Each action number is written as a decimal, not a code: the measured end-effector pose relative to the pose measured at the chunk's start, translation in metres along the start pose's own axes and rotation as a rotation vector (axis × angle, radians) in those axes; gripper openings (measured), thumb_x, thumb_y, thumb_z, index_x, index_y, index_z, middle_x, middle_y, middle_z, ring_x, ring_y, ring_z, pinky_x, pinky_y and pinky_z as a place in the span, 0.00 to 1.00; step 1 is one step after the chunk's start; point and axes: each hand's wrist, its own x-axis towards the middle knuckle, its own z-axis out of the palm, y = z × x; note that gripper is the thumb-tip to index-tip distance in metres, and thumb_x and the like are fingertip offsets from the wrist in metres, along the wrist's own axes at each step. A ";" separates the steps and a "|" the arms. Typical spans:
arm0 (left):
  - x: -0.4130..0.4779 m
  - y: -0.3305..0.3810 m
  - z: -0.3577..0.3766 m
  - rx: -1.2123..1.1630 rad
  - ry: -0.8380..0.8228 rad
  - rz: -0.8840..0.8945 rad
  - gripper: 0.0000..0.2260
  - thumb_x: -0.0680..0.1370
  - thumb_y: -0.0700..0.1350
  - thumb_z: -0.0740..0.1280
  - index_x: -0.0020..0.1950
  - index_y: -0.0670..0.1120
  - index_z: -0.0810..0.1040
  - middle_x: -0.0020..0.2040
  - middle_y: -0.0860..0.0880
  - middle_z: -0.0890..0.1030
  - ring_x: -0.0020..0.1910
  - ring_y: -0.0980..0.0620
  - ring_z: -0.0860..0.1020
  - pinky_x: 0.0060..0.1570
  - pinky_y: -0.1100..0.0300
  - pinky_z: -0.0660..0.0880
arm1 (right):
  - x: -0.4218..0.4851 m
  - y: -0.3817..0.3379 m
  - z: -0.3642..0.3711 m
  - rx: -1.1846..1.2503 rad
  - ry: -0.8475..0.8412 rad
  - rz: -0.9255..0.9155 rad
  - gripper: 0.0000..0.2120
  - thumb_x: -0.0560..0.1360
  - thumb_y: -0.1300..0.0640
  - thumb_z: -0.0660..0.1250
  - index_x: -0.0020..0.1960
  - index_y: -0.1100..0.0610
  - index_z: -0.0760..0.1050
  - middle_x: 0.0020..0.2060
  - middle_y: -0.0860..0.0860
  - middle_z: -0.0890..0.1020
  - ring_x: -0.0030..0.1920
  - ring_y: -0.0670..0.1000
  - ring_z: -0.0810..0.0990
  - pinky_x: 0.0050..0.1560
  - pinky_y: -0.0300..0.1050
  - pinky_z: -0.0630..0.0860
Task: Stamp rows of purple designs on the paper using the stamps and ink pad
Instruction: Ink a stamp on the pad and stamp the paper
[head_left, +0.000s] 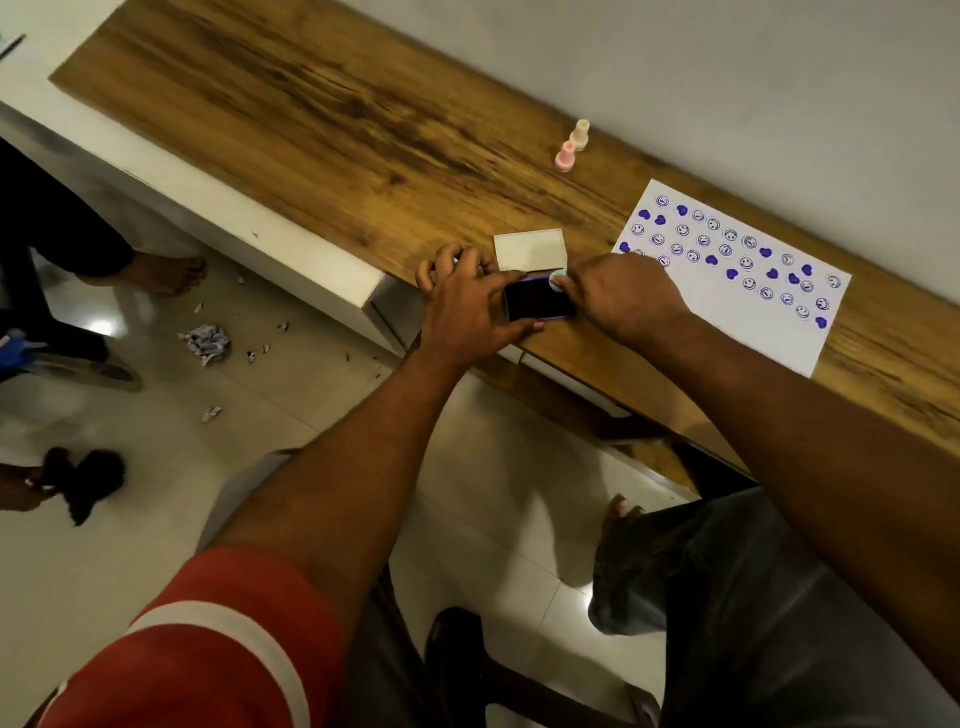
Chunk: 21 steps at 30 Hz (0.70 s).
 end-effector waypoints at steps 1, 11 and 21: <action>0.000 0.000 0.000 -0.023 -0.009 -0.013 0.36 0.67 0.79 0.66 0.67 0.60 0.81 0.62 0.48 0.76 0.69 0.40 0.66 0.63 0.38 0.68 | 0.002 0.002 -0.009 0.006 0.099 0.001 0.23 0.86 0.42 0.51 0.60 0.59 0.75 0.45 0.60 0.84 0.40 0.60 0.82 0.36 0.47 0.70; -0.003 0.000 0.005 -0.075 0.021 -0.062 0.34 0.66 0.77 0.70 0.66 0.60 0.82 0.61 0.49 0.77 0.69 0.41 0.67 0.67 0.41 0.60 | -0.008 -0.021 0.029 -0.190 -0.053 0.126 0.17 0.86 0.47 0.55 0.67 0.58 0.68 0.53 0.59 0.84 0.49 0.60 0.84 0.44 0.51 0.72; -0.004 0.003 0.001 -0.109 -0.041 -0.095 0.35 0.67 0.76 0.71 0.69 0.60 0.80 0.63 0.49 0.76 0.69 0.42 0.67 0.65 0.41 0.66 | 0.006 -0.017 0.037 -0.219 -0.107 0.145 0.17 0.84 0.49 0.61 0.67 0.59 0.69 0.53 0.60 0.84 0.49 0.60 0.84 0.47 0.51 0.76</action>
